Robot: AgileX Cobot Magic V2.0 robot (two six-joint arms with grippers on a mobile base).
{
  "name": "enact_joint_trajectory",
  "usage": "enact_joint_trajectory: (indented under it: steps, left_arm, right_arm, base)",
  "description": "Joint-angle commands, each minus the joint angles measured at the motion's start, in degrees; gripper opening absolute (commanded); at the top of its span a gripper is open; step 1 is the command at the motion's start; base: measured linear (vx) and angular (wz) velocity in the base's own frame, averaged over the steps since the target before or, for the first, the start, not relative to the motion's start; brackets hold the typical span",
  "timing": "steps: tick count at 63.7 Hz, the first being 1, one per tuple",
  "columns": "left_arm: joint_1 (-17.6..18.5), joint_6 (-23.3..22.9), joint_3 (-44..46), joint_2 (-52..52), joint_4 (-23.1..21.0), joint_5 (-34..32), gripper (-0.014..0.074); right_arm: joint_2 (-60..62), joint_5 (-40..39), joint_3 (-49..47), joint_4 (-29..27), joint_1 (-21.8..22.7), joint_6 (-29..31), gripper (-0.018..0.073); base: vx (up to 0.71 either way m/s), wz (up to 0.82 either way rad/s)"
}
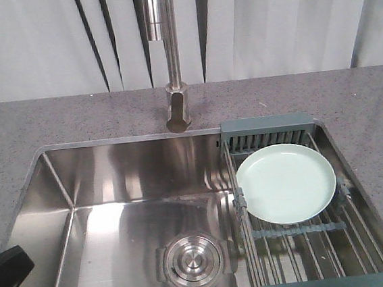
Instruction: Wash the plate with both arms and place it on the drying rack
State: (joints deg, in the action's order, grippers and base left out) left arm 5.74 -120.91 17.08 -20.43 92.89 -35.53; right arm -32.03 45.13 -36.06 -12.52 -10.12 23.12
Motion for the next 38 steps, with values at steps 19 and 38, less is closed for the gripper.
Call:
enact_joint_trajectory:
  steps: [19,38]
  left_arm:
    - [0.0,0.1,1.3,-0.6,-24.1,4.2,-0.0006]
    - [0.2,59.9,-9.9,1.3,-51.1,8.5,-0.0006]
  right_arm:
    - [-0.1,-4.0,-1.4,-0.6,0.4,0.5,-0.0006]
    - [-0.1,-3.7,-1.4,-0.7,0.4,0.5,-0.0006]
  base:
    - [0.0,0.0]
    - [0.0,0.0]
